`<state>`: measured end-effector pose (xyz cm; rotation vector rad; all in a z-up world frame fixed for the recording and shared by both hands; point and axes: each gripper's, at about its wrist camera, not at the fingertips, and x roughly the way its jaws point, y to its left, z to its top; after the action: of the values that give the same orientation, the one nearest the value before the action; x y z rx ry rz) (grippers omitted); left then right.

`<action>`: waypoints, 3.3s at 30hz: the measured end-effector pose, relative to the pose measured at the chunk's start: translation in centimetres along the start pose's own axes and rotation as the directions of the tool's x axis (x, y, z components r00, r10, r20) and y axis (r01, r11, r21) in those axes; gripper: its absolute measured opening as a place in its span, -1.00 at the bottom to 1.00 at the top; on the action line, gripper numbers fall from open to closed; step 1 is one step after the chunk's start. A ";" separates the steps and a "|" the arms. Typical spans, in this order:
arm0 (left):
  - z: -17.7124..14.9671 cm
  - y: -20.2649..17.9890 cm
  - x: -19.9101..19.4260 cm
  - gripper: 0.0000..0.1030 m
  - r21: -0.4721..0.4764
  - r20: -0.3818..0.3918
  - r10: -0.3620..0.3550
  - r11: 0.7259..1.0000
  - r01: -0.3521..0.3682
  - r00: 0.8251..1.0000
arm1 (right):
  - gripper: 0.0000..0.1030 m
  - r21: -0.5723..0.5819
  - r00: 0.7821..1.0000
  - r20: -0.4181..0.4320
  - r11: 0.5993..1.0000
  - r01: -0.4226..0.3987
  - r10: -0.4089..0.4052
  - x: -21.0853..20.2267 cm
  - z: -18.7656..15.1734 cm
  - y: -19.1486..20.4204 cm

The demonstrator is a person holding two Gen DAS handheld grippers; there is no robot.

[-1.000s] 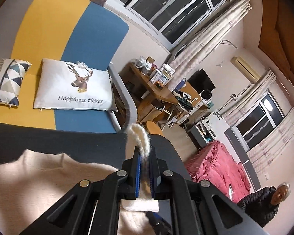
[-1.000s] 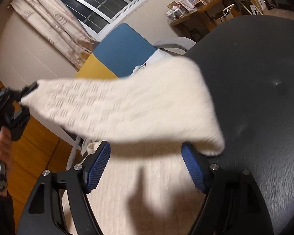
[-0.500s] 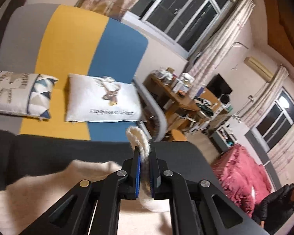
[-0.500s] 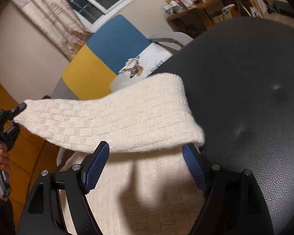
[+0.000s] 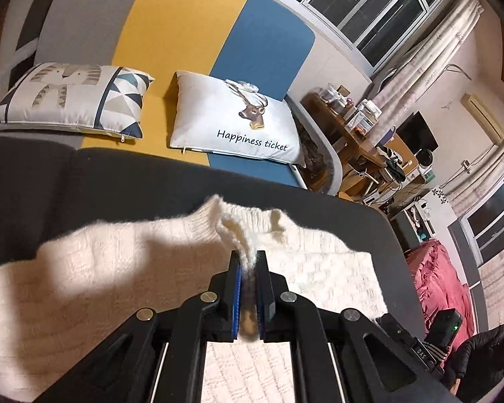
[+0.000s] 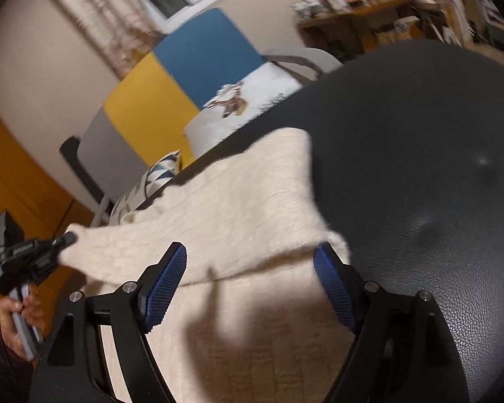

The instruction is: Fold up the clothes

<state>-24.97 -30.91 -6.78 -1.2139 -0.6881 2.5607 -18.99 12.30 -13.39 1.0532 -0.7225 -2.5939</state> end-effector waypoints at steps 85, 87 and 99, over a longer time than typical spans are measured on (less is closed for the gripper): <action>-7.7 3.6 6.5 -0.83 -0.133 -0.020 -0.130 0.983 0.126 0.991 | 0.85 -0.094 0.996 -0.091 0.996 -0.007 -0.002 -7.2 -0.9 -1.2; -7.7 3.6 6.5 -0.83 -0.134 -0.017 -0.132 0.983 0.129 0.991 | 0.85 -0.097 0.992 -0.110 0.993 -0.069 0.059 -6.5 -0.8 -0.7; -8.0 3.9 6.4 -0.83 -0.144 -0.005 -0.140 0.980 0.138 0.990 | 0.85 0.295 0.988 0.003 0.944 -0.150 0.156 -2.5 1.5 -4.7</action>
<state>-22.83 -29.25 -17.35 -1.1814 -0.9329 2.4210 -18.50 17.88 -13.49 1.0526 -1.1655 -2.3889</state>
